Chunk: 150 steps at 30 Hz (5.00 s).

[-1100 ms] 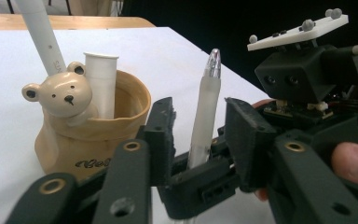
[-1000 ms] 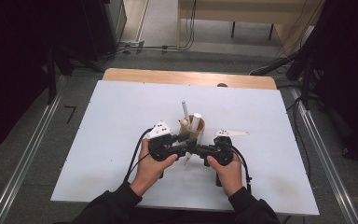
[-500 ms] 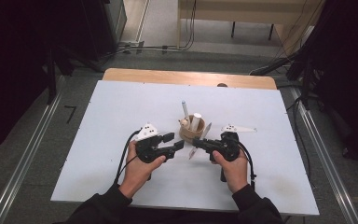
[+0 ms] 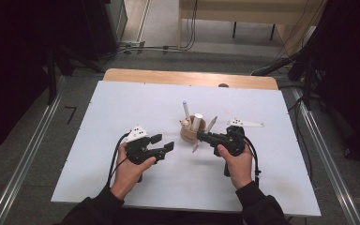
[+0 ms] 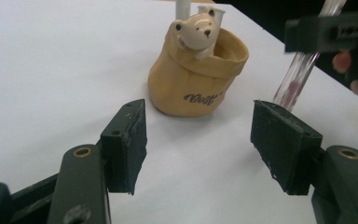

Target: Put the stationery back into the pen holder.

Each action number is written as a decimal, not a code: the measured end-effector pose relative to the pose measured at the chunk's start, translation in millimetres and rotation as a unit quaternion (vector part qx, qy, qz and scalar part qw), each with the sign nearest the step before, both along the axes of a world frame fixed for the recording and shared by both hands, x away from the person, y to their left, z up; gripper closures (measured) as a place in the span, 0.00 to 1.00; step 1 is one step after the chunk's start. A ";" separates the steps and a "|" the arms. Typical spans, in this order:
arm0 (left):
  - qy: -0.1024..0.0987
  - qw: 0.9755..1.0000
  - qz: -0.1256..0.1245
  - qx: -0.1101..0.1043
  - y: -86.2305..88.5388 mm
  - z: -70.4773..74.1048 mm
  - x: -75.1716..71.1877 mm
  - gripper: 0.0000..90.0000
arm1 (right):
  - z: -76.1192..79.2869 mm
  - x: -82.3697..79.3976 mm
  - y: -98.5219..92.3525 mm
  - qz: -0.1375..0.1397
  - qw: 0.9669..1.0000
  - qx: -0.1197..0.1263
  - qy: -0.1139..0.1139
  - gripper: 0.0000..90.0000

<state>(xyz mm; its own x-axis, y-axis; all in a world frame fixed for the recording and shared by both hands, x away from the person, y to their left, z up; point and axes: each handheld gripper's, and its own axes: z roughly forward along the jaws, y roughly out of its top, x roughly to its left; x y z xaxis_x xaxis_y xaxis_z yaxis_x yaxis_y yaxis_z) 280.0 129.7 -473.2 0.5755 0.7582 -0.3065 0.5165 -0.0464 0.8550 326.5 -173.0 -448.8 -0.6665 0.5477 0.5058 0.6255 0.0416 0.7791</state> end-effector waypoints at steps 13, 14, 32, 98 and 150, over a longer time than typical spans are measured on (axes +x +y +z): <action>0.002 1.000 0.011 0.001 9.3 -2.9 -2.5 0.37 | 14.1 10.4 -7.8 -0.021 0.999 0.023 -0.014 0.85; 0.002 1.000 0.011 0.001 9.7 -3.0 -2.6 0.37 | 14.7 11.4 -8.3 -0.022 0.999 0.023 -0.012 0.85; -0.006 1.000 0.018 -0.002 10.7 -4.1 -2.8 0.37 | 13.3 33.4 -11.0 -0.053 0.998 0.044 -0.008 0.85; 0.001 1.000 0.022 0.008 11.9 -8.9 0.0 0.33 | -9.5 48.9 2.0 -0.085 0.995 -0.034 -0.030 0.46; 0.018 0.998 0.062 -0.016 35.2 -9.2 7.9 0.27 | 1.6 29.3 -18.8 -0.105 0.991 -0.065 -0.054 0.14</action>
<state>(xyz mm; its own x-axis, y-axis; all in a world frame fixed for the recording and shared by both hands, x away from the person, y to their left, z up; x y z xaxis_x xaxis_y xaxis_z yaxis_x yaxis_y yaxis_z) 287.9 164.9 -482.4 0.4662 0.8126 -0.3498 0.5472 0.0458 0.8357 355.7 -191.7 -447.1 -0.5776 0.7352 0.3547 0.5449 0.0237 0.8382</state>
